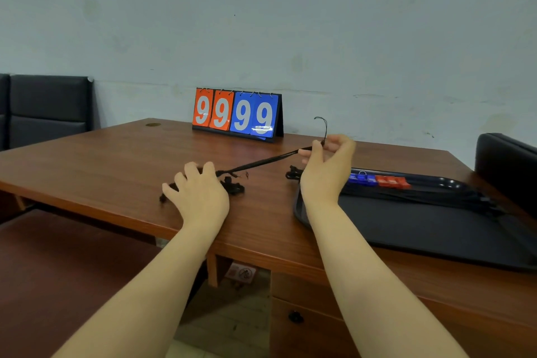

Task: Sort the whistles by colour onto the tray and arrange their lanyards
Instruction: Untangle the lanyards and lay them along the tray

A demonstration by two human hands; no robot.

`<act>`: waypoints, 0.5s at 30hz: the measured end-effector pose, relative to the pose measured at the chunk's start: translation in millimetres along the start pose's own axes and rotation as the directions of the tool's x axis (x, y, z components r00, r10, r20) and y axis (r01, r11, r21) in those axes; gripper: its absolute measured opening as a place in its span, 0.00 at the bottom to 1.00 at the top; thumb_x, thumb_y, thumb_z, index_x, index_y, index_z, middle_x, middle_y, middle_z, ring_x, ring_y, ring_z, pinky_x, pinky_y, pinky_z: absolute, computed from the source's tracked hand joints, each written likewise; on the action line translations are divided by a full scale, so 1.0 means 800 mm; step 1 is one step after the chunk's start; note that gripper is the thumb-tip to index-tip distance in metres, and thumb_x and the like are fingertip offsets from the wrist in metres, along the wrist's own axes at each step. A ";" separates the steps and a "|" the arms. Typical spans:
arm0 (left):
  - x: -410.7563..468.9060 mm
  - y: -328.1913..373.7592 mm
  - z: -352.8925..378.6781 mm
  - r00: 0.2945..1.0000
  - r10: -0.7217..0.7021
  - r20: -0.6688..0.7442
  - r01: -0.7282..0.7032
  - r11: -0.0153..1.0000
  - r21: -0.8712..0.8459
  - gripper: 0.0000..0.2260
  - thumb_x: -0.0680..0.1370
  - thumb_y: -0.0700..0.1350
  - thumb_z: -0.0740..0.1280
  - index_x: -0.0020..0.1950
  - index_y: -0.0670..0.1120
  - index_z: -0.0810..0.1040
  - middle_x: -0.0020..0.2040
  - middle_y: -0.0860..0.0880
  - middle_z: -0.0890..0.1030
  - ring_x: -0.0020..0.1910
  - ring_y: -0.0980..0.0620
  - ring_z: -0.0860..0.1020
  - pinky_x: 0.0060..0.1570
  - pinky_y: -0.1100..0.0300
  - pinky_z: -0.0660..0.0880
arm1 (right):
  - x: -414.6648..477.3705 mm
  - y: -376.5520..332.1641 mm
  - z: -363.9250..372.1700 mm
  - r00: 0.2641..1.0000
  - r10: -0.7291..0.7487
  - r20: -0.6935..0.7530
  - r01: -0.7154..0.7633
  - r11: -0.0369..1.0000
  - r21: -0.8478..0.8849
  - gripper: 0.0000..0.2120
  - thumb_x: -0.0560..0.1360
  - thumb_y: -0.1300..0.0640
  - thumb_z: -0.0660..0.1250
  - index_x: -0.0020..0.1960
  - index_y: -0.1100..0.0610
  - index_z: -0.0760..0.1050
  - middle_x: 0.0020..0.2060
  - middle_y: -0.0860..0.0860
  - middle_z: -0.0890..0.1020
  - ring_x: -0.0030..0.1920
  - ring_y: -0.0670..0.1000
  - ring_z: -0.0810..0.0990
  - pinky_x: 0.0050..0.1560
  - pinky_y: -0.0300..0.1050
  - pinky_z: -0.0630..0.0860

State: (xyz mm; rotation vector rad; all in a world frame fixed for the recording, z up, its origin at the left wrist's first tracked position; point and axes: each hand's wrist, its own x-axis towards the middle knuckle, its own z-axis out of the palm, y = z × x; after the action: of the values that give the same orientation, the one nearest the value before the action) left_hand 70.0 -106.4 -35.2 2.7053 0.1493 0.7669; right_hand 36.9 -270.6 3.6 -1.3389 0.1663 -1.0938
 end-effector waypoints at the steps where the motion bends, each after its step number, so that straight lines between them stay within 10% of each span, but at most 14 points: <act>1: 0.002 -0.001 0.000 0.999 0.025 -0.022 -0.026 0.999 -0.038 0.21 0.76 0.42 0.64 0.70 0.52 0.68 0.71 0.45 0.65 0.71 0.41 0.61 0.70 0.37 0.50 | 0.002 0.001 -0.001 1.000 -0.013 -0.004 0.013 1.000 -0.029 0.08 0.79 0.61 0.62 0.57 0.53 0.70 0.45 0.42 0.75 0.42 0.42 0.81 0.41 0.31 0.77; 8: 0.001 0.003 -0.005 0.861 0.499 0.101 -0.471 0.856 -0.215 0.17 0.75 0.50 0.65 0.65 0.58 0.73 0.69 0.57 0.69 0.73 0.55 0.58 0.71 0.41 0.39 | -0.003 -0.004 0.003 0.957 0.077 0.278 -0.100 0.993 0.068 0.08 0.81 0.63 0.57 0.55 0.53 0.71 0.51 0.51 0.79 0.44 0.44 0.84 0.50 0.40 0.81; 15: 0.005 0.007 0.001 0.954 0.239 0.179 -0.254 0.965 0.063 0.13 0.79 0.51 0.59 0.62 0.53 0.76 0.62 0.51 0.75 0.63 0.47 0.71 0.69 0.36 0.51 | -0.005 0.001 0.000 0.930 -0.057 0.364 0.199 0.909 -0.366 0.05 0.79 0.58 0.58 0.50 0.54 0.73 0.42 0.47 0.75 0.38 0.42 0.72 0.39 0.37 0.69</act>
State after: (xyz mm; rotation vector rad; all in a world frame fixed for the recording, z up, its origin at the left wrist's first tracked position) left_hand 73.7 -111.1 -32.2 2.8911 -0.2048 0.6026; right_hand 34.9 -268.1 1.1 -1.9136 0.0369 -0.9439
